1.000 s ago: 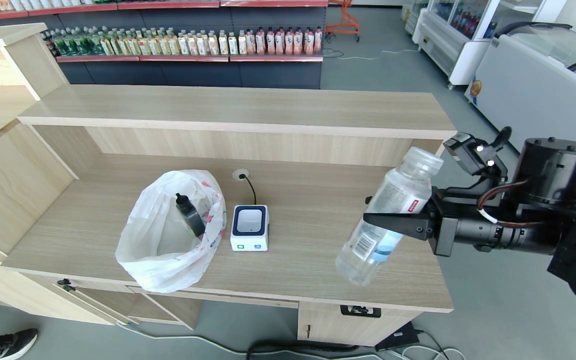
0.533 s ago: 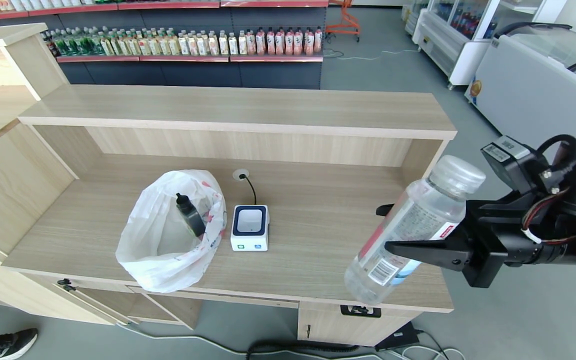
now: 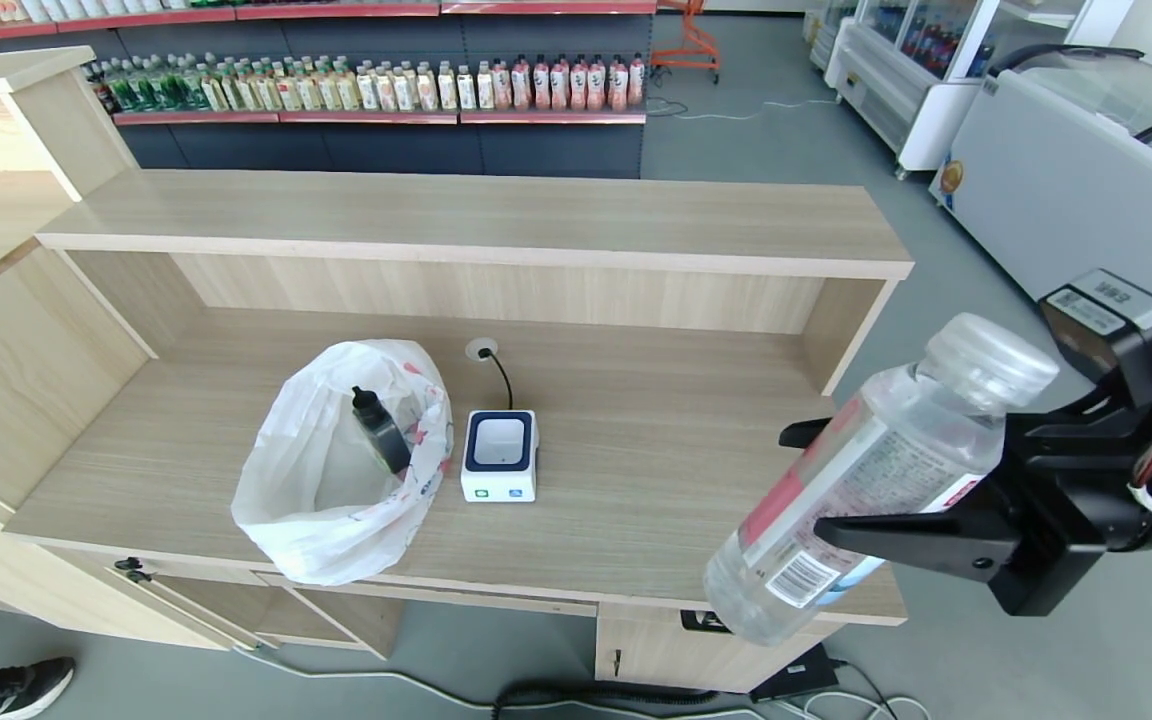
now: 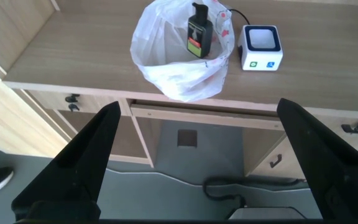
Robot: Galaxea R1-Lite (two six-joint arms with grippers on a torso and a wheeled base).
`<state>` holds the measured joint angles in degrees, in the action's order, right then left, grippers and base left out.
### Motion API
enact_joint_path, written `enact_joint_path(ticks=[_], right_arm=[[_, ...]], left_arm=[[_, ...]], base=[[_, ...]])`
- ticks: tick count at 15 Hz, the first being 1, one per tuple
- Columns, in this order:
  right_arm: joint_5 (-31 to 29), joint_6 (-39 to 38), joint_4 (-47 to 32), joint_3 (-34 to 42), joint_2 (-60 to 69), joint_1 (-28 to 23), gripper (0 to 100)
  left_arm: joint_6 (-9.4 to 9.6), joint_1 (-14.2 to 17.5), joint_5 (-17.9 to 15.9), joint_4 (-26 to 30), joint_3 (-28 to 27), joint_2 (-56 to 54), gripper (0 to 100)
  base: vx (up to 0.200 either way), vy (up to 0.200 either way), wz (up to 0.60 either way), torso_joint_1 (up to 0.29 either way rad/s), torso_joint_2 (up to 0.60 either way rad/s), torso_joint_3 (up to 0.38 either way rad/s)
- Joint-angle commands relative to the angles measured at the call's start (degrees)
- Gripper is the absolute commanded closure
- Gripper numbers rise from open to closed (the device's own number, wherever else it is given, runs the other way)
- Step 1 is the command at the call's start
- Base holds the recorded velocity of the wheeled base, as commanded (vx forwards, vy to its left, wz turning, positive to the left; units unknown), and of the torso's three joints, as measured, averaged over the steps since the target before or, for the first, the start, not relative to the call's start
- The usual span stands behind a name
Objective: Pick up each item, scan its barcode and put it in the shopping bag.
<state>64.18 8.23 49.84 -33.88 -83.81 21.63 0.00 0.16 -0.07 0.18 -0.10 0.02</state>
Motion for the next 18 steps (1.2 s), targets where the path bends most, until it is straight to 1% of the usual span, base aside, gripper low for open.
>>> enact_joint_path(ticks=[1, 4, 11, 14, 18], right_arm=[[0.5, 0.0, 0.1, 0.3, 2.1, 0.1, 100], [0.6, -0.1, 0.0, 1.4, 5.3, 0.1, 100], [0.7, 0.0, -0.3, 1.7, 5.1, 1.2, 100], [0.6, 0.0, -5.2, 1.7, 6.4, 1.3, 100], [0.6, -0.1, -5.6, 1.4, 6.0, 1.5, 100]], left_arm=[[0.0, 0.0, 0.0, 0.0, 0.0, 0.0, 0], [0.0, 0.0, 0.1, 0.0, 0.0, 0.0, 0], [0.0, 0.0, 0.0, 0.0, 0.0, 0.0, 0], [0.0, 0.0, 0.1, 0.0, 0.0, 0.0, 0], [0.0, 0.0, 0.0, 0.0, 0.0, 0.0, 0]], base=[[0.0, 0.0, 0.0, 0.0, 0.0, 0.0], [0.0, 0.0, 0.0, 0.0, 0.0, 0.0], [0.0, 0.0, 0.0, 0.0, 0.0, 0.0], [0.0, 0.0, 0.0, 0.0, 0.0, 0.0], [0.0, 0.0, 0.0, 0.0, 0.0, 0.0]])
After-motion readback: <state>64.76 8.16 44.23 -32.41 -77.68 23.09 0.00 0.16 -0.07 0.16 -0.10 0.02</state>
